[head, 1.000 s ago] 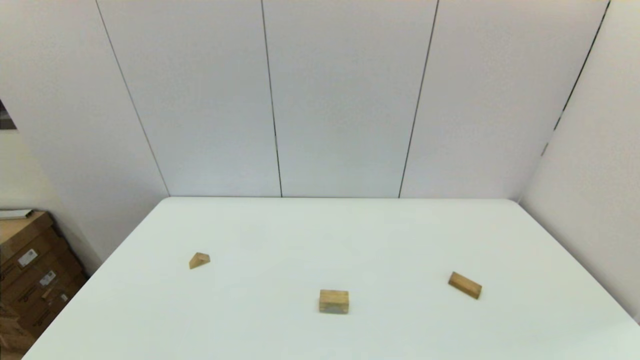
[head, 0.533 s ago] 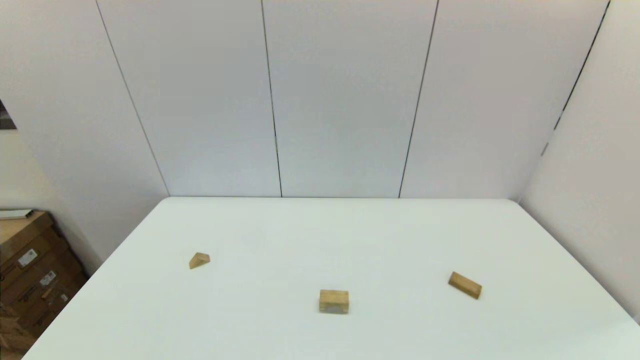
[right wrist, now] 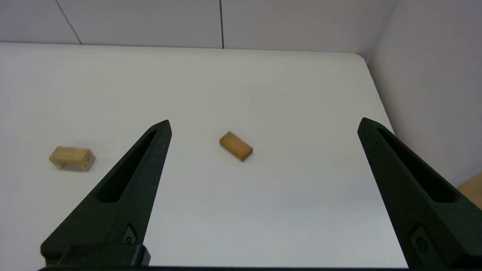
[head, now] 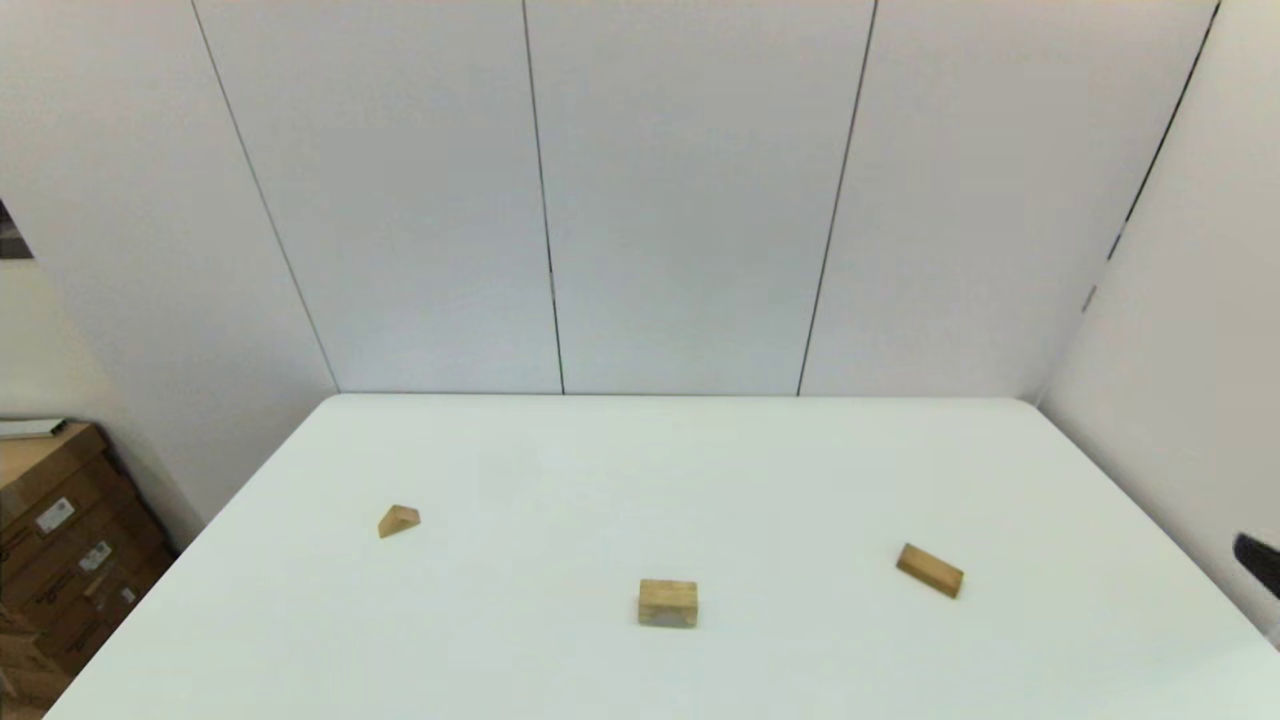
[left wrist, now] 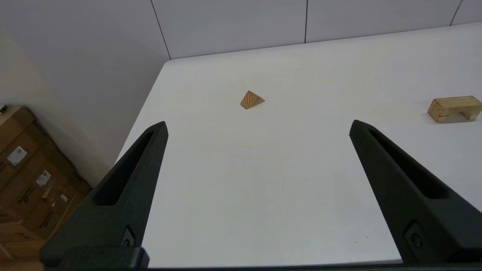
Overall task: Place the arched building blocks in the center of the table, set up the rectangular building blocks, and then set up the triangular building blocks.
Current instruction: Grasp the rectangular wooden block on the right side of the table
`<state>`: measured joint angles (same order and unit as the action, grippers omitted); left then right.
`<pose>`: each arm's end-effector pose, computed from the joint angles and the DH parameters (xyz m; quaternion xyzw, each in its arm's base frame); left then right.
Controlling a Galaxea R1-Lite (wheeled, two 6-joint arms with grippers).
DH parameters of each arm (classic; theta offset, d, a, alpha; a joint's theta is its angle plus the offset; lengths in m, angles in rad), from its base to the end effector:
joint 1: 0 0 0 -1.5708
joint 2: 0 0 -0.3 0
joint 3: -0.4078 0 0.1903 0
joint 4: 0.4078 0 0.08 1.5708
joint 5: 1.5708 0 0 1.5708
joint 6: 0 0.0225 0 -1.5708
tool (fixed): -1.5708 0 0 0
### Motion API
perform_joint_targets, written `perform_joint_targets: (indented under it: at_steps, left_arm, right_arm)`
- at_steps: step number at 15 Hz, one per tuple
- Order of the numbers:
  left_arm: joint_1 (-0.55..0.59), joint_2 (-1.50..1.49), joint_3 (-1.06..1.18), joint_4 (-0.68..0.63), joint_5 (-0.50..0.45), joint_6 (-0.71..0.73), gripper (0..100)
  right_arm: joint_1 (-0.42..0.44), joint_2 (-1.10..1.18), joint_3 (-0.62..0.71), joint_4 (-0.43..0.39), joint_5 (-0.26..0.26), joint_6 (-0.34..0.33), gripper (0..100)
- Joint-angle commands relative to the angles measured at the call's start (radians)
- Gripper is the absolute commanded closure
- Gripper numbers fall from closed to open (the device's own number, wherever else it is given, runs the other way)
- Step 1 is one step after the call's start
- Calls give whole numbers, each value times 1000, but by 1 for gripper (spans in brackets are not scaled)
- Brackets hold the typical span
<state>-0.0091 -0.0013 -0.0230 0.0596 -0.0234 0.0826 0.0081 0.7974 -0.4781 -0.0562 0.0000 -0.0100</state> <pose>-0.0248 -0.0003 0.0757 0.0412 0.0170 -0.0170 0.9989 0.0790 0.0006 0.2048 -0.0055 0.1311 0.0047 0.9913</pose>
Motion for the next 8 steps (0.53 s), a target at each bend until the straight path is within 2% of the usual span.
perform_joint_targets:
  at_steps: [1,2,4,6,7,8]
  left_arm:
    - [0,1,0,0,0,0,0]
    - [0,1,0,0,0,0,0]
    - [0,1,0,0,-1,0,0]
    - [0,1,0,0,0,0,0]
    - [0,1,0,0,-1,0,0]
    - [0,1,0,0,-1,0,0]
  right_arm:
    - [-5,822,-488,27,-8,-47,0]
    - [-5,925,-571,120,-8,-48,0]
    - [-5,1026,-729,375,-6,-54,0]
    - [4,1092,-823,593,-2,-84,0]
    - [7,1115,-841,654,2,-117,0]
    - [6,1149,-847,699,3,-185,0]
